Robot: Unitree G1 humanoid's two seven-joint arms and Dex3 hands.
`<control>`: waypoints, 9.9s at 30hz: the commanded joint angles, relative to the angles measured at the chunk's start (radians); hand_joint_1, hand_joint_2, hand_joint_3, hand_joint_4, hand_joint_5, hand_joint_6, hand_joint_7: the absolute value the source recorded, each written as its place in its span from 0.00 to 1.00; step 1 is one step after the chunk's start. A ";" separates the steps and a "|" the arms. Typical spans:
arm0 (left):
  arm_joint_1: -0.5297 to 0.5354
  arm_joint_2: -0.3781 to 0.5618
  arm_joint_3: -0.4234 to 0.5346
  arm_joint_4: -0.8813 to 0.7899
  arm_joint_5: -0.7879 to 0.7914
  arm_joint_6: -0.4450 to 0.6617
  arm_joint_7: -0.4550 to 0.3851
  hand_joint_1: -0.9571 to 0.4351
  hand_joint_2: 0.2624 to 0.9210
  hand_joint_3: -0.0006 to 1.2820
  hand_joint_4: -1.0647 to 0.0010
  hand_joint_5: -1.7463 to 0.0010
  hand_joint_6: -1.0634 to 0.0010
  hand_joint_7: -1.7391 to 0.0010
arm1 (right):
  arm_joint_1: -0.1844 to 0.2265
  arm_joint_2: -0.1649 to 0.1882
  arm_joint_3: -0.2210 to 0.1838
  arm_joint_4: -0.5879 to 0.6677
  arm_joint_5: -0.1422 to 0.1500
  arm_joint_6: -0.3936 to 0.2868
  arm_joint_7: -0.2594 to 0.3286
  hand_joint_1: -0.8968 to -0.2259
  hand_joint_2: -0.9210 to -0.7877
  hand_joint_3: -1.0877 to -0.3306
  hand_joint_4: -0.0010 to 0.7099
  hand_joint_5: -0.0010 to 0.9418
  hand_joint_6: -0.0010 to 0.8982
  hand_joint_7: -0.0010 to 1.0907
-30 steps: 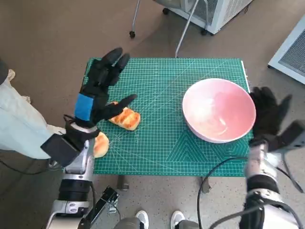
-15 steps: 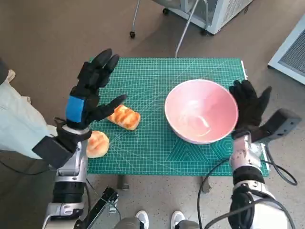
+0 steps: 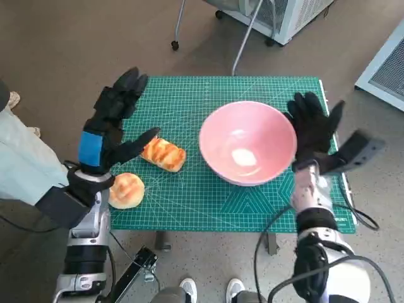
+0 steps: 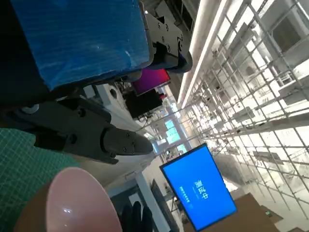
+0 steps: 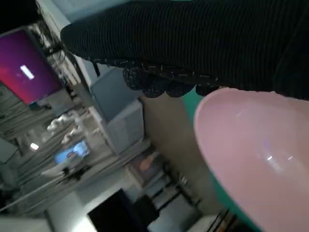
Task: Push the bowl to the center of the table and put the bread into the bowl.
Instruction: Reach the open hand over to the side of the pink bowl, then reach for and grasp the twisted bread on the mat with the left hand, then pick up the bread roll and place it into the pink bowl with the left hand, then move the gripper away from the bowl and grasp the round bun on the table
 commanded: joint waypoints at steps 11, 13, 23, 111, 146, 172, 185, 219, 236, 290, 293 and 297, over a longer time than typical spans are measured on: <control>0.029 0.019 0.008 -0.015 0.035 -0.015 0.028 0.47 1.00 0.15 0.64 1.00 0.69 0.89 | -0.039 0.030 -0.023 0.020 -0.001 0.037 -0.048 0.56 0.00 0.30 0.18 0.01 0.00 0.41; 0.030 0.026 0.010 -0.010 0.043 -0.020 0.032 0.47 1.00 0.15 0.64 1.00 0.68 0.89 | -0.041 0.017 -0.003 0.016 -0.024 0.029 -0.050 0.56 0.00 0.30 0.18 0.01 0.00 0.44; -0.011 0.213 0.004 0.059 0.264 -0.059 0.055 0.46 1.00 0.14 0.68 1.00 0.72 0.92 | -0.038 -0.079 0.181 -0.025 -0.225 -0.147 -0.038 0.53 0.00 0.29 0.22 0.02 0.00 0.42; -0.576 0.340 -0.615 0.708 0.836 0.064 -0.242 0.55 0.76 0.00 0.75 1.00 0.64 0.96 | 0.233 -0.189 0.412 -0.697 -0.162 -0.533 0.288 0.38 0.00 0.39 0.31 0.02 0.00 0.54; -0.638 0.098 -0.764 0.980 0.923 0.231 -0.056 0.68 0.99 0.15 0.50 0.32 0.55 0.30 | 0.294 -0.203 0.419 -0.787 -0.180 -0.503 0.256 0.36 0.00 0.37 0.31 0.02 0.00 0.53; -0.769 0.401 -0.608 0.890 0.807 0.156 -0.067 0.69 1.00 0.11 0.46 0.27 0.45 0.29 | 0.322 -0.204 0.422 -0.832 -0.203 -0.482 0.212 0.34 0.00 0.37 0.31 0.02 0.00 0.52; -0.723 0.392 -0.450 0.510 0.695 0.162 0.057 0.69 1.00 0.09 0.42 0.31 0.46 0.28 | 0.309 -0.198 0.430 -0.832 -0.179 -0.465 0.225 0.33 0.00 0.38 0.31 0.02 0.00 0.52; -0.830 -0.021 -0.674 0.807 0.833 0.148 0.105 0.69 0.99 0.10 0.40 0.30 0.47 0.29 | 0.360 -0.193 0.430 -0.919 -0.171 -0.427 0.207 0.32 0.00 0.38 0.31 0.02 0.00 0.52; -0.834 -0.034 -0.641 0.780 0.741 0.326 -0.269 0.65 0.81 0.09 0.99 0.98 0.99 0.73 | 0.377 -0.196 0.425 -0.949 -0.196 -0.408 0.175 0.31 0.00 0.37 0.31 0.02 0.00 0.52; 0.234 0.728 -0.038 -0.439 0.382 0.391 -0.479 0.62 0.83 0.00 0.76 1.00 0.71 0.99 | 0.307 -0.167 0.450 -0.868 -0.099 -0.388 0.285 0.35 0.00 0.41 0.31 0.02 0.00 0.51; 0.239 0.713 -0.067 -0.424 0.392 0.380 -0.468 0.62 0.83 0.00 0.79 1.00 0.73 0.99 | 0.304 -0.167 0.450 -0.868 -0.096 -0.385 0.290 0.36 0.00 0.41 0.31 0.02 0.00 0.51; 0.232 0.695 -0.113 -0.382 0.417 0.349 -0.448 0.62 0.83 0.00 0.80 1.00 0.74 1.00 | 0.302 -0.169 0.450 -0.870 -0.093 -0.382 0.297 0.36 0.00 0.41 0.31 0.02 0.00 0.51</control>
